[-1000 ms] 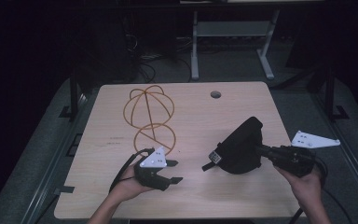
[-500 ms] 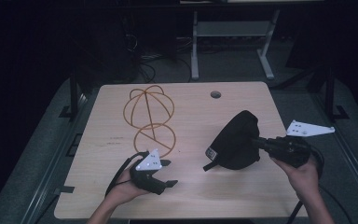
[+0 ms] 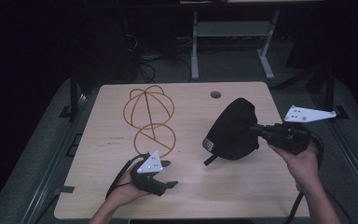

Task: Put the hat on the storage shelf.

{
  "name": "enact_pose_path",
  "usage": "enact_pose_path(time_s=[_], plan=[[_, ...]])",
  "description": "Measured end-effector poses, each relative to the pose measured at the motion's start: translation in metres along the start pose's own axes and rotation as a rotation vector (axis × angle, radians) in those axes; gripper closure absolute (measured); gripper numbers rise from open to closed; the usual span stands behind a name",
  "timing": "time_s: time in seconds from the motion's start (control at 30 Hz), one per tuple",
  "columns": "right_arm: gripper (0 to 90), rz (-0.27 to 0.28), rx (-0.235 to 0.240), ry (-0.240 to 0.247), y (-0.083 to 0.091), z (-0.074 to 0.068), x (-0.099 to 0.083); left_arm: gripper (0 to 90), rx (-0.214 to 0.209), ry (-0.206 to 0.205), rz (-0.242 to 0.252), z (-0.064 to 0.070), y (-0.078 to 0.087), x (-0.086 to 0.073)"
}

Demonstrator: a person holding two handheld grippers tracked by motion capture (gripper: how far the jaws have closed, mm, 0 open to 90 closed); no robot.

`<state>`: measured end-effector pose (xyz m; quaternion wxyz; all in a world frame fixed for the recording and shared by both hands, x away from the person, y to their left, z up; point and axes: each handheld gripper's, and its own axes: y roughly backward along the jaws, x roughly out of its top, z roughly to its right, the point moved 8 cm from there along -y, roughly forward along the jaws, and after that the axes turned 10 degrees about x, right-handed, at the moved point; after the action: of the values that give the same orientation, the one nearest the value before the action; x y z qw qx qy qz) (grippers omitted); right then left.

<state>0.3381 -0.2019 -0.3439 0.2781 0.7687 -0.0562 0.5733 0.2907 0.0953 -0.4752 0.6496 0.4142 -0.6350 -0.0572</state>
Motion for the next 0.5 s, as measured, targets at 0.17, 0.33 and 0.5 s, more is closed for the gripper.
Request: enact_pose_path(time_s=[0.17,0.33,0.5], plan=[[86.1,0.003,0.004,0.019,-0.001,-0.002,0.016,27.4,0.007,0.005,0.011,-0.002,0.000,0.000],[86.2,-0.002,0.010,0.033,-0.004,-0.004,0.028,26.8,0.012,0.001,0.013,-0.001,-0.001,-0.001],[86.3,-0.009,0.017,0.048,-0.009,-0.006,0.039,26.5,0.010,-0.004,0.007,-0.001,-0.002,-0.001]])
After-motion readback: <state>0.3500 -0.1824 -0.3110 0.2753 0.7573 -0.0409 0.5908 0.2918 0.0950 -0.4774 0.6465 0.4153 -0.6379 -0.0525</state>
